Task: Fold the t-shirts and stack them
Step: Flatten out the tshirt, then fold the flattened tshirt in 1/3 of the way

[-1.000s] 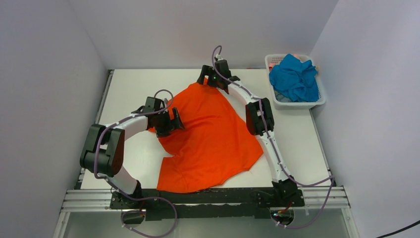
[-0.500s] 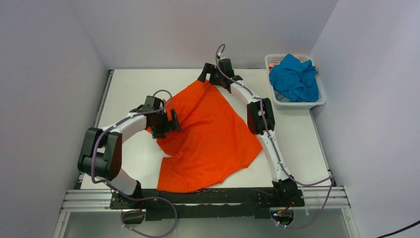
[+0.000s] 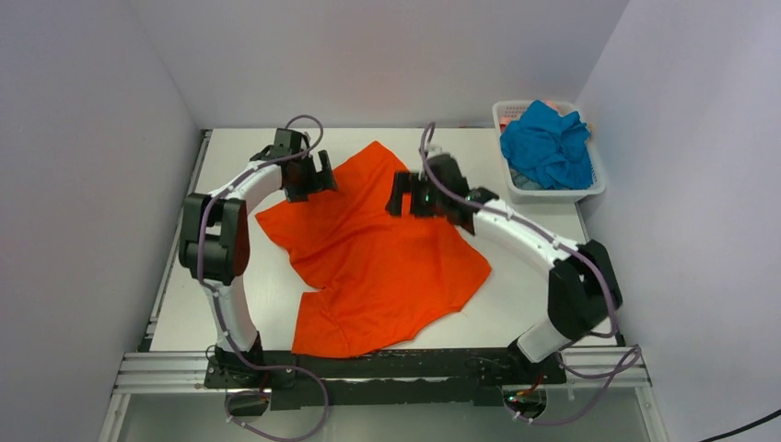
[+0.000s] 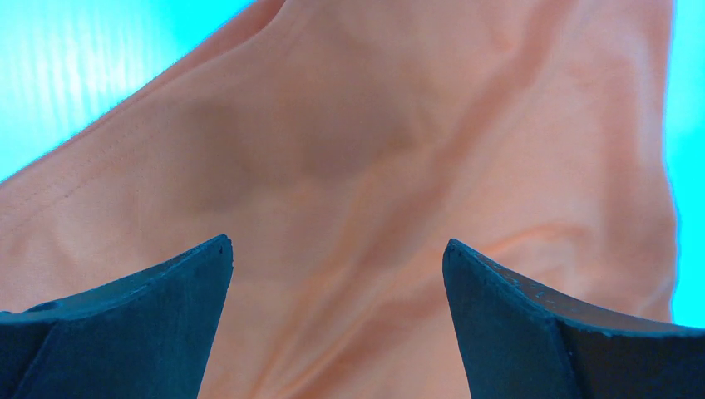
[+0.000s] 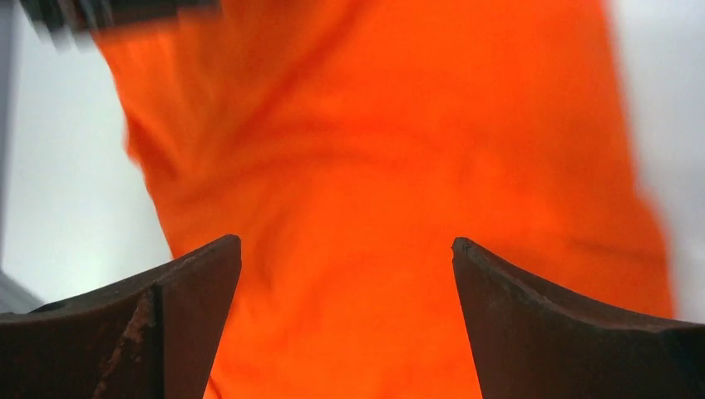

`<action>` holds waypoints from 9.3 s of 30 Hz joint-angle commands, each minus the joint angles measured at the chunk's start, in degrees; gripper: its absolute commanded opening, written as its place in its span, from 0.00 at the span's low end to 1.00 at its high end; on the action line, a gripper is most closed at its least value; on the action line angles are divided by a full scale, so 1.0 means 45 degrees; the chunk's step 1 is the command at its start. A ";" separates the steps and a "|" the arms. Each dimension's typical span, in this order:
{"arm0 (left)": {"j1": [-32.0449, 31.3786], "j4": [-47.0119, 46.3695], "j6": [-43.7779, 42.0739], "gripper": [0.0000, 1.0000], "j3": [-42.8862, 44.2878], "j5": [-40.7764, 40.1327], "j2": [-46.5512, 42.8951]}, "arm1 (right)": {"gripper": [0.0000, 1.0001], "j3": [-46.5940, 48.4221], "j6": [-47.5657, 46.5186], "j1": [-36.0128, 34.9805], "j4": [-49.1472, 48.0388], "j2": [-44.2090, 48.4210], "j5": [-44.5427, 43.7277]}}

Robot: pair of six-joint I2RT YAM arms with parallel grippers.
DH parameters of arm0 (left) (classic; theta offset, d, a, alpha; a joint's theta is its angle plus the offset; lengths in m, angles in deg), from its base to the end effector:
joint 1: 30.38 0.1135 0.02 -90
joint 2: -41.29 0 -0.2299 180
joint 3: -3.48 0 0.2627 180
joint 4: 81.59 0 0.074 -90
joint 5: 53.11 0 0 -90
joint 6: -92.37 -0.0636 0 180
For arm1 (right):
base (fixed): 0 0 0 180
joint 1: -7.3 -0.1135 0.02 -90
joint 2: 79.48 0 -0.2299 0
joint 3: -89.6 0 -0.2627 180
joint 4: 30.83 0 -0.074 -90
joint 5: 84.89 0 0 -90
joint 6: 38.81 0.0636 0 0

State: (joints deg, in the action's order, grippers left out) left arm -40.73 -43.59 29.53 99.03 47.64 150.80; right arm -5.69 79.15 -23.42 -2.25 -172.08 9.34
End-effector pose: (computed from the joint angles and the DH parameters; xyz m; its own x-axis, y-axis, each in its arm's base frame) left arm 0.4266 -0.0900 0.1593 -0.8215 -0.3058 -0.4812 -0.0960 0.9061 -0.4120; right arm 0.3425 0.2090 0.2254 -0.7141 0.1196 -0.6897 -0.2554 0.8729 0.4158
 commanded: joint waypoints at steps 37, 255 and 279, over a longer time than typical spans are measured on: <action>-0.0923 0.0464 0.1560 0.99 -0.6280 -0.1651 -0.5285 | 1.00 0.5244 -0.2025 0.3155 0.2148 -0.4902 -0.2351; 0.1861 0.0230 -0.0415 0.99 -0.1646 0.2051 -0.2298 | 1.00 -0.4218 0.1777 0.2284 0.0901 0.3040 -0.0332; 0.2695 0.0982 0.0045 0.99 0.1144 0.1747 0.2719 | 1.00 -0.0045 0.0412 0.5071 0.0018 -0.4968 0.0721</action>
State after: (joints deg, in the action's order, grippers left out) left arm -29.58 -39.11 30.14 100.73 57.21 158.61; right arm -10.81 85.32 -2.52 -3.98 -186.51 9.82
